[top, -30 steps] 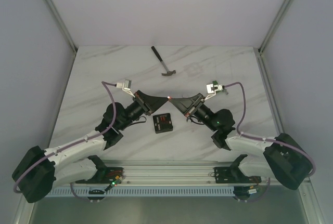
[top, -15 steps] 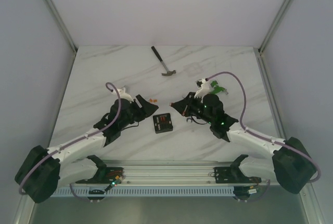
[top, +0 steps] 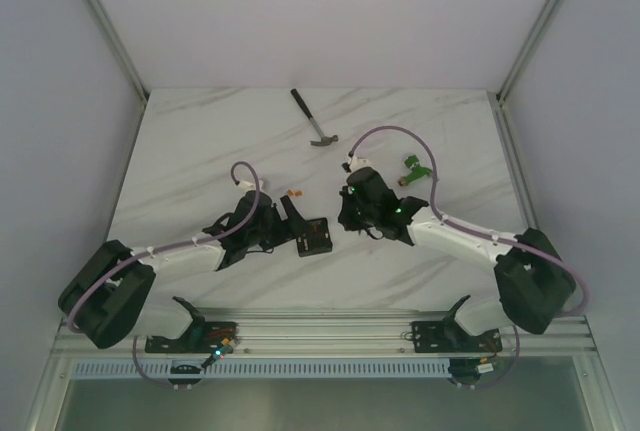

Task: Snap on the fuse box
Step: Install the fuse at the fuse box base.

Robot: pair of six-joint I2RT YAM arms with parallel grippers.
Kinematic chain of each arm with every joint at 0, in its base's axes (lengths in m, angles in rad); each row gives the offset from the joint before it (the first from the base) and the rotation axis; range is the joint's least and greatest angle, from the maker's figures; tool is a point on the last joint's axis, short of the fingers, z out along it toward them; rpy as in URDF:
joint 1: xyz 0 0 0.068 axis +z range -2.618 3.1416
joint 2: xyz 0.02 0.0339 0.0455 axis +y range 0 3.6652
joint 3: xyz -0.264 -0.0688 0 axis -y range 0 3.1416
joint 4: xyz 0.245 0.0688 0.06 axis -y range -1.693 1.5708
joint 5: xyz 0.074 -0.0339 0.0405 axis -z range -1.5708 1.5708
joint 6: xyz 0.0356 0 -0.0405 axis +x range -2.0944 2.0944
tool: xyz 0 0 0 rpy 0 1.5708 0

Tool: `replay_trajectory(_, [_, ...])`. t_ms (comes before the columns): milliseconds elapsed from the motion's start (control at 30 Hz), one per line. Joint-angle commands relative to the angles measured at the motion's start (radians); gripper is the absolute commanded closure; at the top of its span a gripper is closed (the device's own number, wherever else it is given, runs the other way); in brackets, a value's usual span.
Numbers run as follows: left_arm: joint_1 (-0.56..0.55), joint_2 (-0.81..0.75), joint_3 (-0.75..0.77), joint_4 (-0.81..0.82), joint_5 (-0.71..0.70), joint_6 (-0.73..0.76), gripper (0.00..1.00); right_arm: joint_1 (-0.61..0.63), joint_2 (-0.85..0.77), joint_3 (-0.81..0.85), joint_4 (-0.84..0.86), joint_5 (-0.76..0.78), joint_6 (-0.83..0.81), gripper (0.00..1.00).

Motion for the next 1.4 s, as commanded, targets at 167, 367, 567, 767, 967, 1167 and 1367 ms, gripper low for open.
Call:
replay_trajectory(167, [-0.038,0.119,0.046,0.124,0.09,-0.022,0.08,0.047,0.105,0.143,-0.186,0.07,-0.088,1.0])
replay_trajectory(367, [-0.049,0.133,0.043,0.173,0.107,-0.035,0.08,0.068,0.174,0.215,-0.246,0.082,-0.114,1.0])
replay_trajectory(567, [-0.037,0.017,0.005,0.122,0.051,-0.047,0.06,0.091,0.248,0.301,-0.316,0.111,-0.102,1.0])
replay_trajectory(767, [-0.001,-0.073,-0.057,0.077,0.017,-0.076,0.06,0.119,0.303,0.355,-0.354,0.132,-0.064,1.0])
replay_trajectory(967, [0.003,-0.079,-0.077,0.075,0.033,-0.087,0.07,0.139,0.346,0.382,-0.362,0.168,-0.021,1.0])
replay_trajectory(1167, [0.003,-0.073,-0.077,0.082,0.048,-0.086,0.08,0.145,0.378,0.403,-0.366,0.197,0.004,1.0])
replay_trajectory(1367, [0.002,-0.056,-0.075,0.11,0.073,-0.088,0.08,0.145,0.388,0.408,-0.367,0.214,0.03,1.0])
